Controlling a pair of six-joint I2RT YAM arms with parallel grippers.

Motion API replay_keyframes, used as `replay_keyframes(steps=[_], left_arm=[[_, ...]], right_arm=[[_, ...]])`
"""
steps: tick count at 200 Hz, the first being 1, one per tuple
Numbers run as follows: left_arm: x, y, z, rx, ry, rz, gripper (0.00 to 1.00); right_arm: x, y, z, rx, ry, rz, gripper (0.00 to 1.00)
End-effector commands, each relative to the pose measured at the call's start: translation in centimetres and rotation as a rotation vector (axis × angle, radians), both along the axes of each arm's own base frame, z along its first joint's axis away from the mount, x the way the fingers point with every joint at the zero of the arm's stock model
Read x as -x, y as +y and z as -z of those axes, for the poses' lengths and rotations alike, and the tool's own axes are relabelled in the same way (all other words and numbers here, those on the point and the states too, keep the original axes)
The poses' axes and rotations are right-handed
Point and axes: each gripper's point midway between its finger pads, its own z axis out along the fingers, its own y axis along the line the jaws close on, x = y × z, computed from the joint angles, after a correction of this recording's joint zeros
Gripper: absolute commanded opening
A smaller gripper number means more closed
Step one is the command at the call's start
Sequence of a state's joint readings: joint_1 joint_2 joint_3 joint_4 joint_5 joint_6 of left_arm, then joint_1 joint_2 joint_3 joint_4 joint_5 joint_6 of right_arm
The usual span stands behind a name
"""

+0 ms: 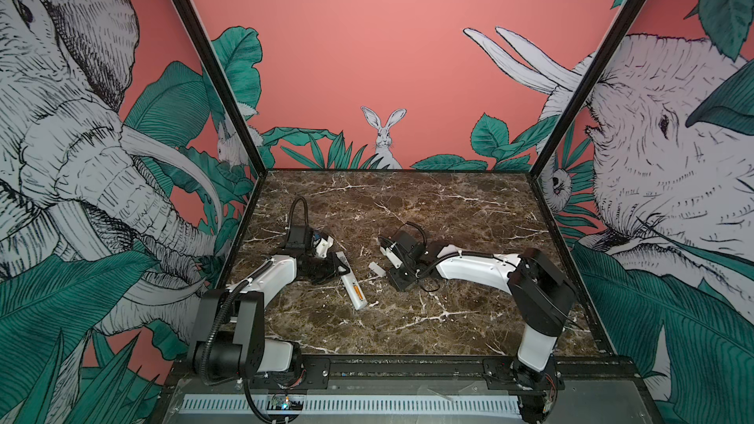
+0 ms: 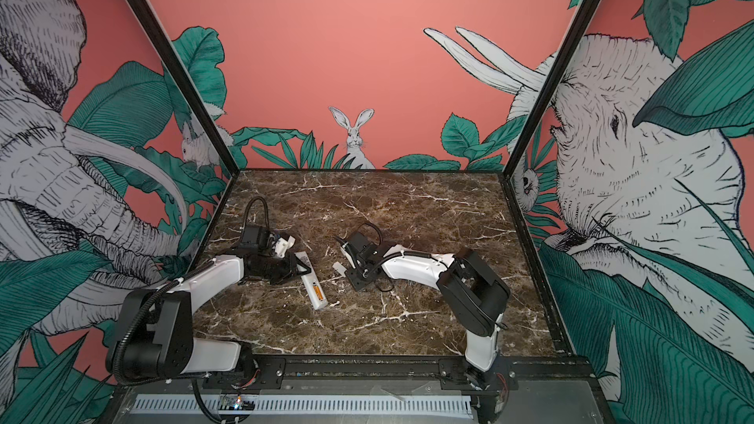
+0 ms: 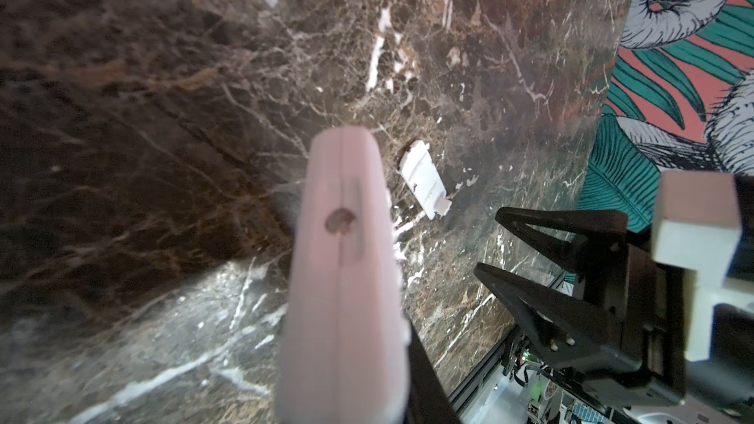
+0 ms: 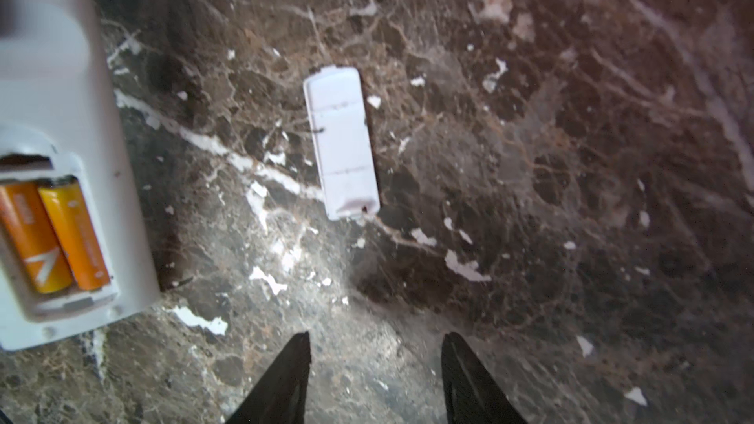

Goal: Load the batteries into the remote control
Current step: 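Set the remote down with the left gripper while the right holds the cover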

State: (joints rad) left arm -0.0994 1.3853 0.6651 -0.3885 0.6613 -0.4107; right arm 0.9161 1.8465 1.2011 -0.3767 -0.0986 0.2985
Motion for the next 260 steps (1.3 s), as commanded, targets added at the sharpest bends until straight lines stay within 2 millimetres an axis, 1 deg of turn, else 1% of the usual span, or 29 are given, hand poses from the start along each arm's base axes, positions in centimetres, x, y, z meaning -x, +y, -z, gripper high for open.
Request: replay_keyframes(steps=[1, 29, 45, 57, 60, 62, 65, 79, 99, 131, 154, 216, 218, 225, 260], left_arm=[[0.5, 1.3, 1.6, -0.044, 0.028, -0.036, 0.29], [0.5, 1.7, 2.1, -0.052, 0.040, -0.049, 0.38], [0.4, 1.9, 2.4, -0.052, 0.054, -0.058, 0.43], [0.4, 2.0, 2.6, -0.049, 0.062, -0.068, 0.47], [0.4, 2.0, 2.6, -0.048, 0.063, -0.068, 0.48], [0.4, 2.1, 2.5, -0.048, 0.062, -0.072, 0.49], [0.4, 2.1, 2.6, -0.048, 0.063, -0.076, 0.50], [0.3, 2.5, 2.5, -0.046, 0.063, -0.099, 0.55], [0.3, 3.2, 2.2, -0.046, 0.056, -0.122, 0.58], [0.2, 3.6, 1.2, -0.044, 0.035, -0.141, 0.65], [0.0, 4.3, 0.4, -0.082, 0.006, -0.154, 0.67], [-0.4, 4.1, -2.7, -0.061, -0.069, -0.140, 0.71], [-0.3, 3.7, -2.9, -0.038, -0.070, -0.129, 0.71], [-0.3, 3.5, -3.3, -0.024, -0.078, -0.121, 0.72], [-0.2, 3.2, -4.2, -0.010, -0.094, -0.098, 0.73]], right_arm=[[-0.3, 1.3, 0.3, -0.008, -0.001, -0.034, 0.53], [-0.8, 1.8, 0.5, 0.008, -0.005, -0.037, 0.53], [-0.8, 2.1, 0.5, 0.011, -0.005, -0.044, 0.53], [-0.7, 2.2, 0.9, 0.018, 0.002, -0.051, 0.53], [-0.6, 2.2, 1.0, 0.019, 0.005, -0.053, 0.53], [-0.9, 2.7, 0.4, 0.004, -0.006, -0.054, 0.53], [-1.0, 3.0, 0.2, -0.001, -0.009, -0.057, 0.52], [-1.0, 3.3, 0.3, 0.001, -0.007, -0.063, 0.51], [-1.1, 3.5, 0.5, 0.008, -0.003, -0.065, 0.50], [-1.4, 3.6, 1.1, 0.030, 0.003, -0.059, 0.46], [-1.4, 3.7, 1.5, 0.045, 0.013, -0.060, 0.41], [-1.6, 3.4, 2.1, 0.072, 0.017, -0.047, 0.29], [-1.6, 3.4, 2.1, 0.072, 0.015, -0.047, 0.28], [-1.6, 3.4, 2.2, 0.078, 0.017, -0.045, 0.27], [-1.7, 3.3, 2.1, 0.082, 0.014, -0.041, 0.19]])
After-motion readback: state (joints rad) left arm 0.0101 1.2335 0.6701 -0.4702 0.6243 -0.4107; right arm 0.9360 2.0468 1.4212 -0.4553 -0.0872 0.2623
